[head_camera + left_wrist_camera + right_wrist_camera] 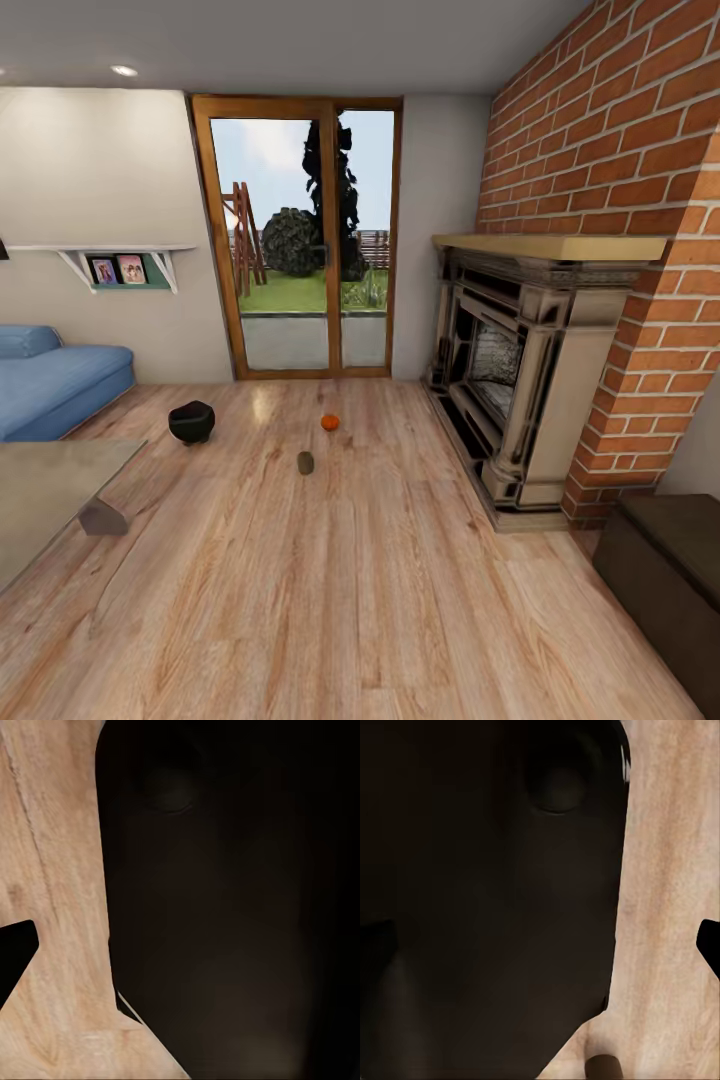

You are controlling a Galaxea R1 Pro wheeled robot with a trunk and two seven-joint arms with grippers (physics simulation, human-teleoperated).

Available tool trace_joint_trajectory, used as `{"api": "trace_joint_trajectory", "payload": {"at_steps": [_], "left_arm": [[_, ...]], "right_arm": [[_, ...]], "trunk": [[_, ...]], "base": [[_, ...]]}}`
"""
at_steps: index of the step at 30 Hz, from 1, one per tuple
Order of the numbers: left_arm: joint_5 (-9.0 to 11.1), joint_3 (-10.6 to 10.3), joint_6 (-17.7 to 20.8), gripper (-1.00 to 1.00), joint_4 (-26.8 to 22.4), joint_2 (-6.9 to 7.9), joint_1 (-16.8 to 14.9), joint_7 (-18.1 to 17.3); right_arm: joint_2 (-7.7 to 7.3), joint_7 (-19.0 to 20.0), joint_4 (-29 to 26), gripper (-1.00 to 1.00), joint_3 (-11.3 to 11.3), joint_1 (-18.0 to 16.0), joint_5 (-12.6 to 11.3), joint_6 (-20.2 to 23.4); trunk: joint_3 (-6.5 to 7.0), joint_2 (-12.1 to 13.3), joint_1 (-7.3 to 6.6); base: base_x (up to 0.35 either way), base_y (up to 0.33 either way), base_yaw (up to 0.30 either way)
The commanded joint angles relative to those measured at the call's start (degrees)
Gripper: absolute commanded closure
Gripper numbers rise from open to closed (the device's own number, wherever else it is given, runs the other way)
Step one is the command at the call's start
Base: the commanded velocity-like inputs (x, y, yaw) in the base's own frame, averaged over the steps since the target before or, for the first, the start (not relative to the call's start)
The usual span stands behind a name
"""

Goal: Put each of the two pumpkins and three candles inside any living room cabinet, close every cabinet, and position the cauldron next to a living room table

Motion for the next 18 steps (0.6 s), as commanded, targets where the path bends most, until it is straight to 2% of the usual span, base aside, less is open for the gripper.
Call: {"api": "trace_joint_trajectory", "payload": {"at_steps": [1, 4, 8, 15, 18], "left_arm": [[0.0, 0.0, 0.0, -1.00, 0.0, 0.00, 0.0, 0.0], [0.2, 0.1, 0.9, -1.00, -0.2, -0.89, 0.0, -0.7], [0.2, 0.1, 1.0, -1.00, -0.3, -1.30, -0.1, -0.6], [0.3, 0.3, 0.8, -1.00, -0.3, -1.45, -0.1, -0.6], [0.3, 0.3, 0.7, -1.00, -0.3, -1.44, -0.1, -0.7]], "right_arm": [[0.00, 0.0, 0.0, -1.00, 0.0, 0.0, 0.0, 0.0], [0.79, -0.1, 0.1, -1.00, -0.1, -0.1, -0.4, 0.0], [1.61, -0.1, 0.0, -1.00, 0.0, -0.1, 0.0, -0.2], [2.74, -0.1, 0.0, -1.00, 0.1, -0.1, -0.1, -0.3], [2.65, -0.1, 0.0, -1.00, 0.0, -0.1, -0.1, -0.4]], "trunk": [[-0.03, 0.0, 0.00], [-0.03, 0.0, 0.00], [-0.03, 0.0, 0.00], [-0.03, 0.0, 0.00], [-0.03, 0.0, 0.00]], "base": [[0.000, 0.000, 0.000], [0.000, 0.000, 0.000], [0.000, 0.000, 0.000], [0.000, 0.000, 0.000], [0.000, 0.000, 0.000]]}}
